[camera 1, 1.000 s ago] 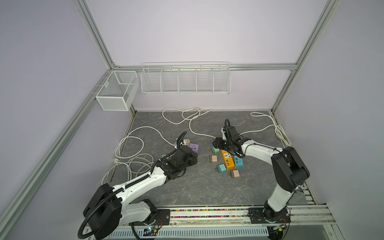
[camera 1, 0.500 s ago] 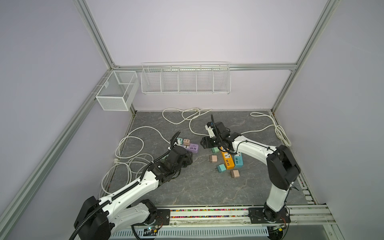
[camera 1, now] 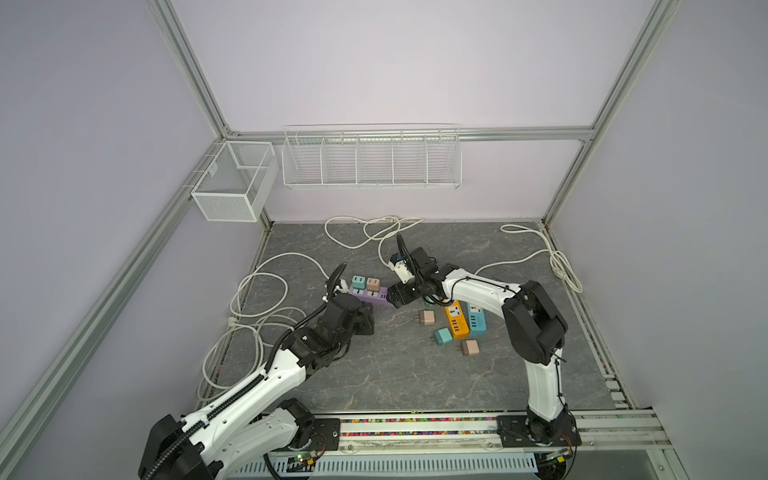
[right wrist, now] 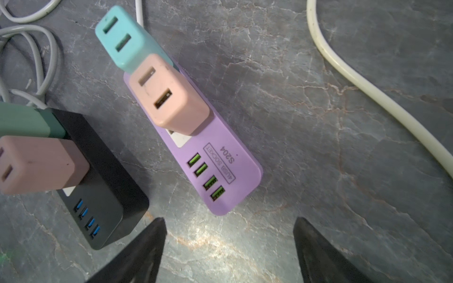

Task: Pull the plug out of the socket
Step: 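Move both grippers to the purple power strip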

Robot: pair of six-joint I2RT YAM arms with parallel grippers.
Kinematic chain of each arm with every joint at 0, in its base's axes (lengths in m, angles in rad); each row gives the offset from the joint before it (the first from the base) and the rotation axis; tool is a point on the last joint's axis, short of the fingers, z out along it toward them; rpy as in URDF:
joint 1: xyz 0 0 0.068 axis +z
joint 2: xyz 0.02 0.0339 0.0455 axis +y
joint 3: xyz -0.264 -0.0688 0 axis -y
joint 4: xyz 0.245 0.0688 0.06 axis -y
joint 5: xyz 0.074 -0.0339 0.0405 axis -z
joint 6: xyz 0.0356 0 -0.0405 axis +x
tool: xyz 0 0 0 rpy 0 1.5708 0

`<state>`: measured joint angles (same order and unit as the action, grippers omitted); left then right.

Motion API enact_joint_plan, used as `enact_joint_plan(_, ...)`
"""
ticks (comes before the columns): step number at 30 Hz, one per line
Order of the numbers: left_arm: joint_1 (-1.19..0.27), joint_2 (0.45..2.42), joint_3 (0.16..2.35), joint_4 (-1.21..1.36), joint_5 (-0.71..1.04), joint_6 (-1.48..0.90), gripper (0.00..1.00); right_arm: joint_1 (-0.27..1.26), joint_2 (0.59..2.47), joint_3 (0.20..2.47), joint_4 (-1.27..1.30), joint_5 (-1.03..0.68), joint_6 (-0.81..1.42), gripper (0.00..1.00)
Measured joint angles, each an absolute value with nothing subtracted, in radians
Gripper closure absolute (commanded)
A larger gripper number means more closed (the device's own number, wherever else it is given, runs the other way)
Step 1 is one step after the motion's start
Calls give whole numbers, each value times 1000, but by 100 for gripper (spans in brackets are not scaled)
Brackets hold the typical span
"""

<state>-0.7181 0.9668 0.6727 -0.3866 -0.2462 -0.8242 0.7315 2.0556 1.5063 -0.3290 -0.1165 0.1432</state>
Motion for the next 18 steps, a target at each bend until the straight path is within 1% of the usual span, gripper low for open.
enact_joint_plan(9, -686, 958, 656, -395, -246, -824, 44, 772, 2164, 1617, -377, -64, 67, 7)
enact_joint_plan(14, -671, 942, 643, -398, -246, -825, 44, 784, 2216, 1676, -407, -23, 38, 6)
enact_joint_plan(18, -665, 929, 631, -403, -246, -828, 43, 786, 2251, 1716, -436, -14, 21, 9)
